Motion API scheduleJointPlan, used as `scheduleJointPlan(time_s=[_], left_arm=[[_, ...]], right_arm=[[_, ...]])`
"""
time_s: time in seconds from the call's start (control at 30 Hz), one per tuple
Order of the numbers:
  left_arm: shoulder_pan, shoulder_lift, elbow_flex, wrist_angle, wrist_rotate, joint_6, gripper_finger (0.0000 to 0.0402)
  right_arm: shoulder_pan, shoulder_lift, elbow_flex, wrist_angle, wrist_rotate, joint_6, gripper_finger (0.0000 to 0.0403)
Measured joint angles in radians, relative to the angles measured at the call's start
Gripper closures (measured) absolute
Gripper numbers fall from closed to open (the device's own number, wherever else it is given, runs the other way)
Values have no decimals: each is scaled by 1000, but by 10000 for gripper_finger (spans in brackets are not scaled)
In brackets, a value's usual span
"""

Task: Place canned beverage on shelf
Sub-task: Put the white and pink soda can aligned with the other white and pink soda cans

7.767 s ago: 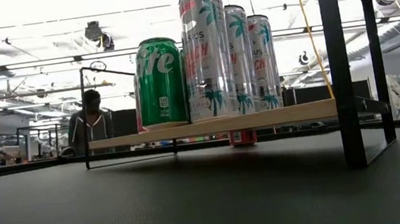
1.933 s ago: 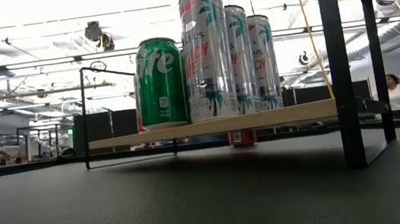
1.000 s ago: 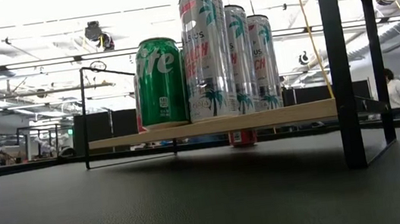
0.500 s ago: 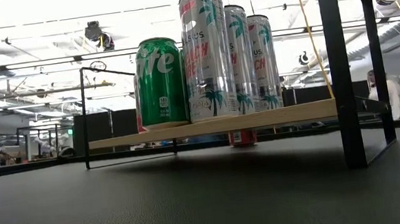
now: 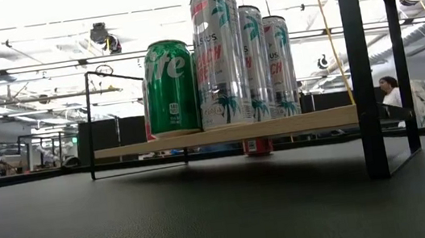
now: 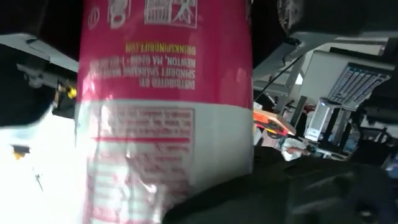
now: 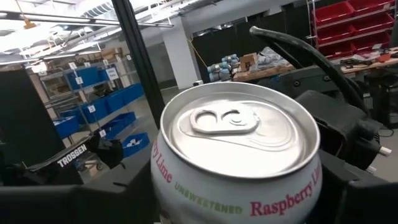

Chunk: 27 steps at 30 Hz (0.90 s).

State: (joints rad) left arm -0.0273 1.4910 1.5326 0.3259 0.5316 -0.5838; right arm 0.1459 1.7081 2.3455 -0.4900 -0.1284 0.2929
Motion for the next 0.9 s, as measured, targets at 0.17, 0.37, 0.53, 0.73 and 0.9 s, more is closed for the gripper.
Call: scheduleJointPlan(time_s=[0.17,0.37,0.53,0.73,0.9], left_arm=[[1,-1,0,-2,-23,-22,62],[11,-24,0,-58,-79,-40,57],[29,-72,0,-196,-163,-18,56],[36,-125,0,-271,-275,21,56],[36,-145,0,-272,-342,21,56]], right_arm=[[0,0,-1,-10,1,-2,132],[-2,-28,-2,-58,32,11,138],[0,-67,-2,-142,99,39,137],[0,-87,-2,-191,135,61,138],[0,-92,-1,-223,188,68,137]])
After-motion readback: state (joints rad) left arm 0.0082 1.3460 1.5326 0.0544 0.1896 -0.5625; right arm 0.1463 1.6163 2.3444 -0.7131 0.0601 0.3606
